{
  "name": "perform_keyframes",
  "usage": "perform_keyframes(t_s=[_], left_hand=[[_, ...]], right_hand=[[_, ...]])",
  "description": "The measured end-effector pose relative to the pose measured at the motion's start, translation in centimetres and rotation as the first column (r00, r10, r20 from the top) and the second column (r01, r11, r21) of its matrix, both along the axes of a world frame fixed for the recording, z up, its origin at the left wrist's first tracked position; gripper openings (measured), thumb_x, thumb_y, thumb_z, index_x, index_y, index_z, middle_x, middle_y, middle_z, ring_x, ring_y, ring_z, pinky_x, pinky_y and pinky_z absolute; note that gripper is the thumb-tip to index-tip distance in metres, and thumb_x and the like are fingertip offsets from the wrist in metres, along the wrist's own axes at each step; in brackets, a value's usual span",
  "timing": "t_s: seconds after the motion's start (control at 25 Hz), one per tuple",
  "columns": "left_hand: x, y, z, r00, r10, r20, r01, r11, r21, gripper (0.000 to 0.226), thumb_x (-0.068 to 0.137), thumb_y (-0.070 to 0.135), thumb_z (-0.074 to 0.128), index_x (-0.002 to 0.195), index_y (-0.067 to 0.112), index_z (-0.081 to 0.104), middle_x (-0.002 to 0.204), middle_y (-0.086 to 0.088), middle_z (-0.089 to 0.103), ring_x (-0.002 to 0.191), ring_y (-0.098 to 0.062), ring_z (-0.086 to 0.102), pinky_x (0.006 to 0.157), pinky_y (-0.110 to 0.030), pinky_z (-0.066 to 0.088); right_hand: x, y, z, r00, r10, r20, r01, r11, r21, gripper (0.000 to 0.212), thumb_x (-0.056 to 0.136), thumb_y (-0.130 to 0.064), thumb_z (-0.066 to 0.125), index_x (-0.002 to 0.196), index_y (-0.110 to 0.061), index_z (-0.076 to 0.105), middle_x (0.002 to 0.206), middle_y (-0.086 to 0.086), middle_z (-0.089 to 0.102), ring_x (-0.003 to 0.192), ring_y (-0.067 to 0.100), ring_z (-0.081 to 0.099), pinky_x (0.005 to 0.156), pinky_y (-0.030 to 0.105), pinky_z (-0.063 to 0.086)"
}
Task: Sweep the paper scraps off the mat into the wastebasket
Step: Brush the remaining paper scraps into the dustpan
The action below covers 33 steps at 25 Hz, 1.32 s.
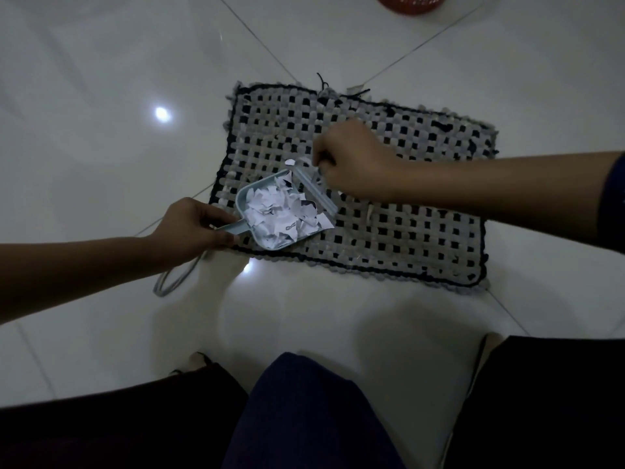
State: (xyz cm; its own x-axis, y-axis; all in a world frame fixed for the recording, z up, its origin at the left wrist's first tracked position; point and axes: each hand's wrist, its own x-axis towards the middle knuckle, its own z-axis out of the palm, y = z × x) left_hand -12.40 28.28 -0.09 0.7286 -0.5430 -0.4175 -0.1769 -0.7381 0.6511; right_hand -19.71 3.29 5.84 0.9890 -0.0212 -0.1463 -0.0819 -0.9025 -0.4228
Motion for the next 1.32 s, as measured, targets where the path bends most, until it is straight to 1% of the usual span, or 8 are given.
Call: perform_keyframes(t_s=[0.08,0.2,0.4,0.72,0.84,1.0,1.12,1.32], left_hand=[[0.0,0.2,0.1,1.0,0.006,-0.009,-0.006,1.0,-0.006,0.029,0.065,0.006,0.079,0.094,0.012,0.075,0.05,0.032,0.06,0.052,0.008,0.059,0.052,-0.002,0.041],[0.0,0.3,0.1,1.0,0.014,-0.013,-0.014,1.0,-0.005,0.03,0.065,0.006,0.08,0.094,0.011,0.075,0.051,0.033,0.06,0.054,0.007,0.06,0.052,-0.002,0.041],[0.2,0.4,0.2,1.0,0.011,-0.001,-0.011,1.0,0.009,0.033,0.065,0.007,0.08,0.098,0.008,0.073,0.073,0.013,0.068,0.06,0.014,0.058,0.056,0.001,0.037],[0.6,0.7,-0.1,1.0,-0.026,0.005,0.025,0.998,0.05,0.031,0.065,0.009,0.081,0.095,0.014,0.075,0.052,0.037,0.058,0.066,-0.003,0.062,0.066,-0.013,0.044],[0.6,0.7,0.1,1.0,-0.003,0.0,0.003,1.0,0.028,0.03,0.065,0.009,0.081,0.094,0.017,0.075,0.05,0.036,0.058,0.059,0.009,0.06,0.06,-0.005,0.042],[-0.4,0.8,0.1,0.992,0.094,-0.083,-0.097,0.995,-0.035,0.028,0.067,0.005,0.079,0.084,0.026,0.072,0.051,0.021,0.066,0.05,-0.004,0.062,0.054,-0.007,0.046],[-1.3,0.6,-0.1,0.982,0.148,-0.117,-0.156,0.986,-0.062,0.028,0.067,0.005,0.079,0.084,0.026,0.071,0.054,0.02,0.067,0.05,-0.002,0.062,0.054,-0.009,0.049],[-1.7,0.5,-0.2,0.962,0.215,-0.169,-0.23,0.97,-0.075,0.027,0.067,0.003,0.079,0.082,0.024,0.072,0.067,0.011,0.071,0.055,-0.007,0.066,0.06,-0.015,0.055]], right_hand=[[1.5,-1.5,1.5,1.0,-0.026,0.007,0.025,0.999,0.048,0.023,0.083,0.005,0.054,0.096,0.002,0.073,0.09,0.013,0.072,0.06,-0.001,0.056,0.078,0.022,0.051],[3.0,-4.7,3.8,0.975,0.069,-0.211,-0.042,0.991,0.129,0.02,0.085,-0.003,0.062,0.104,-0.005,0.07,0.091,0.007,0.071,0.075,0.012,0.07,0.075,0.026,0.057],[2.4,-4.3,1.9,0.719,0.391,-0.574,-0.475,0.88,0.004,0.012,0.081,-0.01,0.071,0.091,-0.014,0.074,0.087,-0.001,0.074,0.076,0.011,0.07,0.069,0.023,0.052],[4.5,-3.3,0.6,0.82,0.459,-0.342,-0.528,0.838,-0.14,0.017,0.086,-0.001,0.061,0.097,-0.006,0.073,0.101,0.009,0.072,0.077,0.014,0.058,0.076,0.029,0.049],[5.2,-3.6,2.2,0.85,0.442,-0.287,-0.495,0.857,-0.143,0.018,0.085,-0.001,0.06,0.096,-0.006,0.073,0.095,0.009,0.073,0.077,0.015,0.06,0.076,0.029,0.048],[5.3,-4.8,2.5,0.964,0.241,-0.115,-0.26,0.945,-0.197,0.013,0.081,-0.002,0.063,0.089,0.0,0.073,0.086,0.012,0.072,0.071,0.017,0.061,0.074,0.029,0.05],[3.5,-3.2,0.5,0.992,0.07,-0.109,-0.097,0.959,-0.266,0.024,0.084,0.004,0.056,0.061,-0.001,0.054,0.056,0.009,0.05,0.051,0.02,0.047,0.064,0.033,0.049],[1.4,2.5,0.4,0.96,0.211,-0.185,-0.242,0.955,-0.17,0.046,0.081,0.009,0.047,0.051,-0.016,0.023,0.053,0.003,0.021,0.047,0.014,0.018,0.046,0.027,0.018]])
